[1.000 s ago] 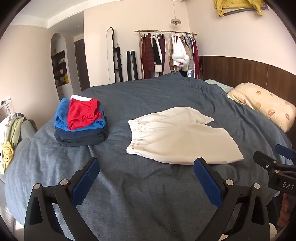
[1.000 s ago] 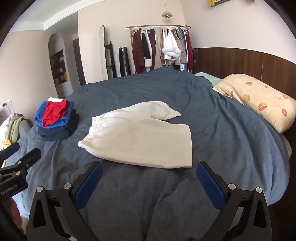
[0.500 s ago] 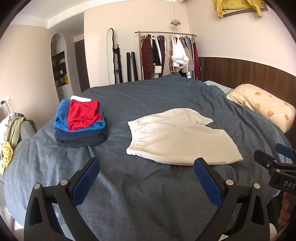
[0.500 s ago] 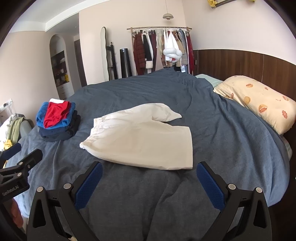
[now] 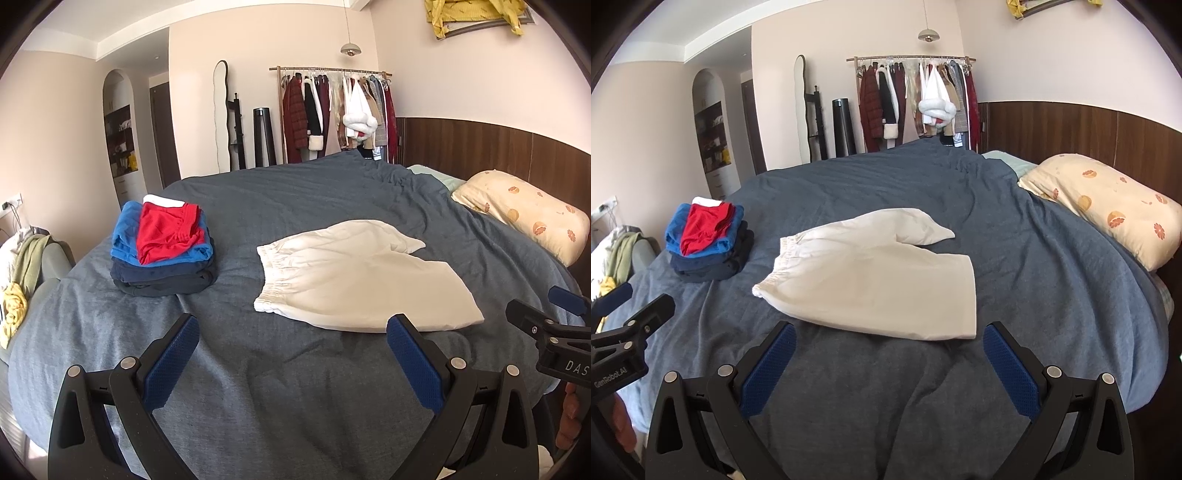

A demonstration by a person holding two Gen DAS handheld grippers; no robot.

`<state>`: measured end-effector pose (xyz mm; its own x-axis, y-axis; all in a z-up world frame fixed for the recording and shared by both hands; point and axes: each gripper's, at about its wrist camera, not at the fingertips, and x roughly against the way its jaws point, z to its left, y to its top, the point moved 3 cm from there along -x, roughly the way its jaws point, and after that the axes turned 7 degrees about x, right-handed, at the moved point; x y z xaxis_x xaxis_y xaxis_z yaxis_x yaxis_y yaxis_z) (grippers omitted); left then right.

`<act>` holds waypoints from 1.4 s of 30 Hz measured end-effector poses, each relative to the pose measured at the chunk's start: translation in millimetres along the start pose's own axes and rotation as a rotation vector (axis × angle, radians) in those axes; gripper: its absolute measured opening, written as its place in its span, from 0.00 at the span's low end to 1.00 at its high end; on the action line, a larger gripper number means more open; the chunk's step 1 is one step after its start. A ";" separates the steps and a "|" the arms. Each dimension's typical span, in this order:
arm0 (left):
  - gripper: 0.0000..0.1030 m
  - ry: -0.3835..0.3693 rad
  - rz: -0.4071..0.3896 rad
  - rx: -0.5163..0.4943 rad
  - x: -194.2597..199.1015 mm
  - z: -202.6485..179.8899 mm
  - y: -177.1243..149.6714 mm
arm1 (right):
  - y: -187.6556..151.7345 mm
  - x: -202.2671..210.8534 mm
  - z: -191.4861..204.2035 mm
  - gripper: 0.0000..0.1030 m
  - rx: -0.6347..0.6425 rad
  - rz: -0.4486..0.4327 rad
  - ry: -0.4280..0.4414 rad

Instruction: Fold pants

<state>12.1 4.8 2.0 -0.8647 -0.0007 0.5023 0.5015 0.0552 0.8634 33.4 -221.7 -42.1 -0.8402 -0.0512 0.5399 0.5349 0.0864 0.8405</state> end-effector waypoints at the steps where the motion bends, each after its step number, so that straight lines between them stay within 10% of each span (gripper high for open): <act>1: 1.00 0.000 -0.002 0.000 0.4 -0.1 0.1 | -0.1 -0.5 0.2 0.99 0.000 0.001 -0.002; 42: 1.00 0.011 0.012 0.028 -11.5 20.7 0.9 | -0.9 -12.9 14.3 0.99 0.037 0.035 0.012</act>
<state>21.9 25.5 -4.1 -0.8579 -0.0113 0.5136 0.5111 0.0829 0.8555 42.5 -206.9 -50.5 -0.8197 -0.0597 0.5696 0.5600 0.1253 0.8190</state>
